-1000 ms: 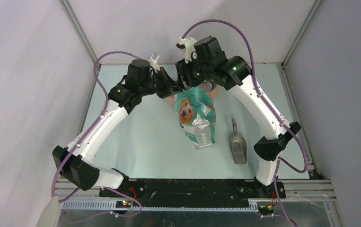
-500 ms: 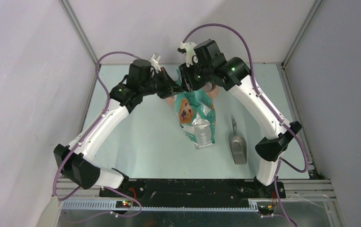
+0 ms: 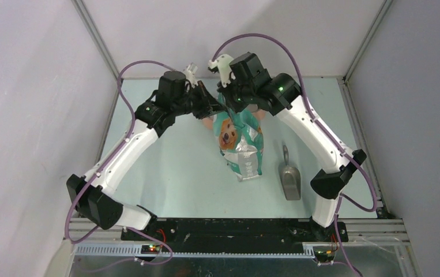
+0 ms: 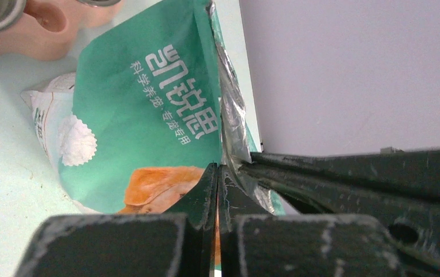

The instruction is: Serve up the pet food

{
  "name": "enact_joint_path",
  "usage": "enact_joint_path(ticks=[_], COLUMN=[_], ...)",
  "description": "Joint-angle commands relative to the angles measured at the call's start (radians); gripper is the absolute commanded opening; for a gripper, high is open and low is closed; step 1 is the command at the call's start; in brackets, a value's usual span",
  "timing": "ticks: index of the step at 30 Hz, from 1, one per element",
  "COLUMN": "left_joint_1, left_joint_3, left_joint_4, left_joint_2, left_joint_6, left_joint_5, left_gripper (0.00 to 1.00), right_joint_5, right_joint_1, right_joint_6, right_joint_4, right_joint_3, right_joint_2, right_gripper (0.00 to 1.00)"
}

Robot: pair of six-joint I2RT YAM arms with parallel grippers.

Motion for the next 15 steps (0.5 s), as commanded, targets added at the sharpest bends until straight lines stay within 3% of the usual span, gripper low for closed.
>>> enact_joint_path(ticks=[1,9,15], left_joint_1=[-0.009,-0.005,0.023], left_joint_3=[0.060,0.108,0.084], left_joint_4=[-0.046,-0.101,-0.117], left_joint_2=[0.035,0.067,0.067], left_joint_6=[0.088,0.134,0.139], left_joint_5=[-0.069,-0.170,-0.166], left_gripper=[0.00,0.00,0.00], right_joint_5=[0.181,0.365,0.440], right_joint_1=[0.071,0.130,0.131], right_joint_6=[-0.323,-0.609,-0.665], right_joint_4=[0.077,0.288,0.330], right_joint_3=[0.019,-0.162,-0.185], right_joint_2=[-0.041,-0.145,-0.147], right_gripper=[0.00,0.00,0.00])
